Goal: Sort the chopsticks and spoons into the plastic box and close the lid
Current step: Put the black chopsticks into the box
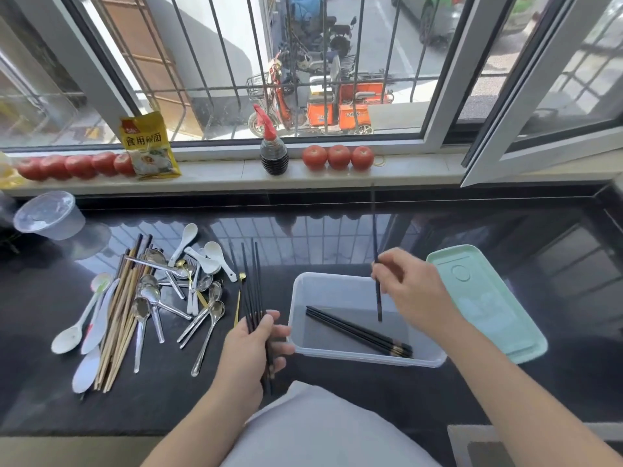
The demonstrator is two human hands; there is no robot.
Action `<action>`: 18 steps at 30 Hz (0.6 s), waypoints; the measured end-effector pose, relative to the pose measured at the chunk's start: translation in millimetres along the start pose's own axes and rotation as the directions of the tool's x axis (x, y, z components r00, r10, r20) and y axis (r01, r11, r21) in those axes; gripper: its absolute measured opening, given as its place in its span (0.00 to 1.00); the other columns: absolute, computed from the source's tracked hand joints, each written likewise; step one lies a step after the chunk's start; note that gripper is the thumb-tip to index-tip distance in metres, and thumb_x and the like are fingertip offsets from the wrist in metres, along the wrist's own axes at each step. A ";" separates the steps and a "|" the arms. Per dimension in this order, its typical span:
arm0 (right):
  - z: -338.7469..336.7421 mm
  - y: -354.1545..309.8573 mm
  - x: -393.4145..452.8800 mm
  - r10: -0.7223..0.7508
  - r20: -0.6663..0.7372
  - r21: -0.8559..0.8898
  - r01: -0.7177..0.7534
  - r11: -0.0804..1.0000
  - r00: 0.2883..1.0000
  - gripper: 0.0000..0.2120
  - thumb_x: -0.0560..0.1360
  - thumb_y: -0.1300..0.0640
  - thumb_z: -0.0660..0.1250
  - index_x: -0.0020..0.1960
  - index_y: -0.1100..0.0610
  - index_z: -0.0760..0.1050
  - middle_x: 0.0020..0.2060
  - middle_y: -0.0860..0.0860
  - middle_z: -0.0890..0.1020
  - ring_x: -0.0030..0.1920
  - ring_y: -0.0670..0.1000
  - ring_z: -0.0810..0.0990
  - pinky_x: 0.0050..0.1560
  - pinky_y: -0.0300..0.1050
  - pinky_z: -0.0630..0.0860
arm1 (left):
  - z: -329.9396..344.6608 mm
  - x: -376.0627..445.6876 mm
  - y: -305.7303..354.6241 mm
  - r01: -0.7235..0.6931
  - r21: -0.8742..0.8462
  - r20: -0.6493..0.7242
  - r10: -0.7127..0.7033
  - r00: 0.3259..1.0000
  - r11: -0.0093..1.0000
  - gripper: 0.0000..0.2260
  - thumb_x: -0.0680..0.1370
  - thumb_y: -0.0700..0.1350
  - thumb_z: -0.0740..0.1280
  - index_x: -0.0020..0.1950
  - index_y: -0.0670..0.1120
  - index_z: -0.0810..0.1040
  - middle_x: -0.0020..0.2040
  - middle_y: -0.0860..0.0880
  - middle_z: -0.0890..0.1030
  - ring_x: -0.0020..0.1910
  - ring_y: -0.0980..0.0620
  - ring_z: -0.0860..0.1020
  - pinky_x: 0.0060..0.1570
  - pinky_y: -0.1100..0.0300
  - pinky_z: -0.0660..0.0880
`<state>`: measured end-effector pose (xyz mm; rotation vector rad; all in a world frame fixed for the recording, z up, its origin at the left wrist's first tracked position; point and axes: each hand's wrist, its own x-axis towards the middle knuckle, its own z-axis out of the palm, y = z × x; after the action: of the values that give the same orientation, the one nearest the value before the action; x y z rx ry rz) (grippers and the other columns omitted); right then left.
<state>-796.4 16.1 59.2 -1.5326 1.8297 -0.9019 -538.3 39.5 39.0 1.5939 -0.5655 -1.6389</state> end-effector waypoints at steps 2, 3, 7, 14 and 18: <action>13.2 16.2 6.8 0.018 0.296 -0.326 0.084 0.942 0.955 0.05 0.80 0.51 0.64 0.47 0.50 0.78 0.38 0.46 0.82 0.41 0.52 0.78 0.41 0.46 0.72 | -2.7 3.6 -2.2 -0.006 -0.018 -0.028 0.005 1.000 1.000 0.07 0.86 0.42 0.60 0.57 0.41 0.77 0.35 0.45 0.82 0.26 0.50 0.78 0.24 0.62 0.69; 23.3 24.3 8.7 0.049 0.420 -0.457 0.164 0.874 0.906 0.07 0.80 0.51 0.63 0.47 0.51 0.78 0.40 0.49 0.82 0.42 0.54 0.77 0.41 0.46 0.70 | -2.6 3.9 -3.3 -0.007 -0.020 -0.032 0.006 0.999 1.000 0.07 0.86 0.42 0.60 0.56 0.42 0.77 0.35 0.45 0.82 0.26 0.50 0.77 0.24 0.62 0.68; 61.5 48.0 12.2 0.257 0.638 -0.662 0.347 0.664 0.726 0.10 0.79 0.54 0.61 0.52 0.58 0.78 0.50 0.59 0.82 0.49 0.61 0.80 0.43 0.47 0.72 | -0.5 1.9 -5.0 -0.006 -0.016 -0.020 0.005 1.000 1.000 0.07 0.85 0.42 0.61 0.55 0.42 0.78 0.36 0.44 0.81 0.27 0.49 0.76 0.24 0.61 0.69; 90.9 61.9 21.6 0.311 0.619 -0.736 0.394 0.551 0.721 0.10 0.80 0.57 0.63 0.57 0.62 0.78 0.56 0.60 0.82 0.54 0.61 0.82 0.45 0.47 0.71 | -5.0 -0.8 -2.9 -0.009 -0.007 -0.037 0.009 0.999 1.000 0.07 0.85 0.41 0.61 0.54 0.42 0.78 0.35 0.45 0.82 0.28 0.49 0.76 0.25 0.61 0.68; 86.6 50.4 19.1 0.305 0.538 -0.746 0.276 0.606 0.786 0.11 0.80 0.55 0.64 0.54 0.61 0.80 0.53 0.59 0.83 0.52 0.60 0.82 0.47 0.47 0.76 | -4.5 0.5 -3.1 -0.017 0.015 -0.031 0.018 0.999 1.000 0.07 0.85 0.40 0.61 0.56 0.41 0.78 0.37 0.45 0.79 0.26 0.51 0.72 0.22 0.62 0.64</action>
<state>-761.2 -8.4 -33.4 -1.9775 1.7534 0.5911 -534.5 41.9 35.8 1.6187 -0.5751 -1.5976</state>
